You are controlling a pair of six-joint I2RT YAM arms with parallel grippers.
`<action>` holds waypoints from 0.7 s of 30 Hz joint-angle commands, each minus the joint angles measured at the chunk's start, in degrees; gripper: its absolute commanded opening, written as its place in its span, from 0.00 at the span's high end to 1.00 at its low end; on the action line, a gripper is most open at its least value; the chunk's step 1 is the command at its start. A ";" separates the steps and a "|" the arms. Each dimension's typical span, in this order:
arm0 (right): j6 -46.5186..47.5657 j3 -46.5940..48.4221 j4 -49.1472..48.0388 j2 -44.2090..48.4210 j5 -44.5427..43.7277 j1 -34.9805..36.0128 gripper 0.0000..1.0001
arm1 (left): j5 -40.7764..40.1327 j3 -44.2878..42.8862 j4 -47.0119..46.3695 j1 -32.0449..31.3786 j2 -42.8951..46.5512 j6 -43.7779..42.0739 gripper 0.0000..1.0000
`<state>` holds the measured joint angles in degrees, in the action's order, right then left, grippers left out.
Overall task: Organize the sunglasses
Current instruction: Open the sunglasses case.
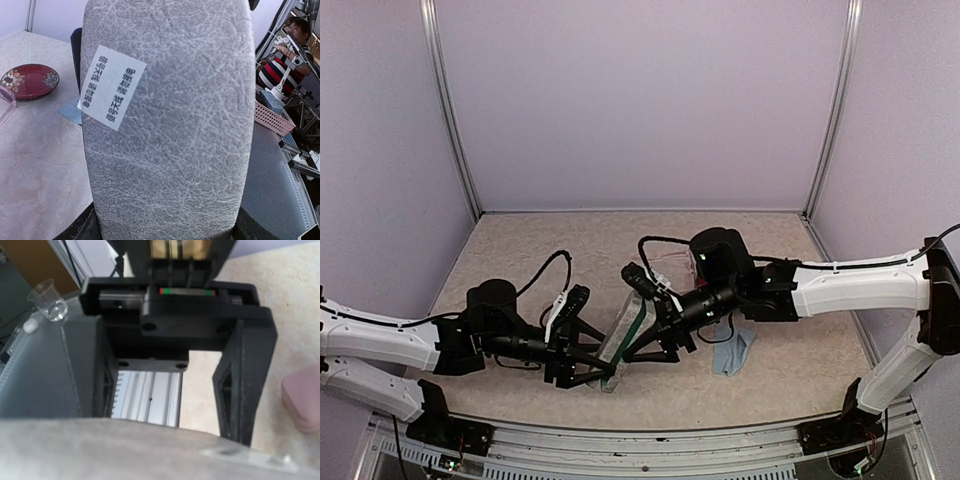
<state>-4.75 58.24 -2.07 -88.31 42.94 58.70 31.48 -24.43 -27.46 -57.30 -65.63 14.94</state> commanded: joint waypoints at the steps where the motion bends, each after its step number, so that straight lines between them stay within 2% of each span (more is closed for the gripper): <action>1: -0.42 -2.05 2.12 1.46 -3.88 -3.96 0.55 | 1.60 1.41 -5.16 0.35 4.62 3.21 1.00; 17: -5.42 -4.86 1.19 1.76 -9.96 -6.07 0.51 | 0.16 4.84 -9.81 1.98 7.16 5.07 1.00; 21: -5.33 -5.27 1.27 1.72 -10.58 -6.22 0.46 | 0.24 5.56 -12.03 2.02 6.91 5.86 1.00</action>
<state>-9.56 56.27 -9.67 -88.27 42.19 58.22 28.86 -20.69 -33.85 -56.16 -61.71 18.46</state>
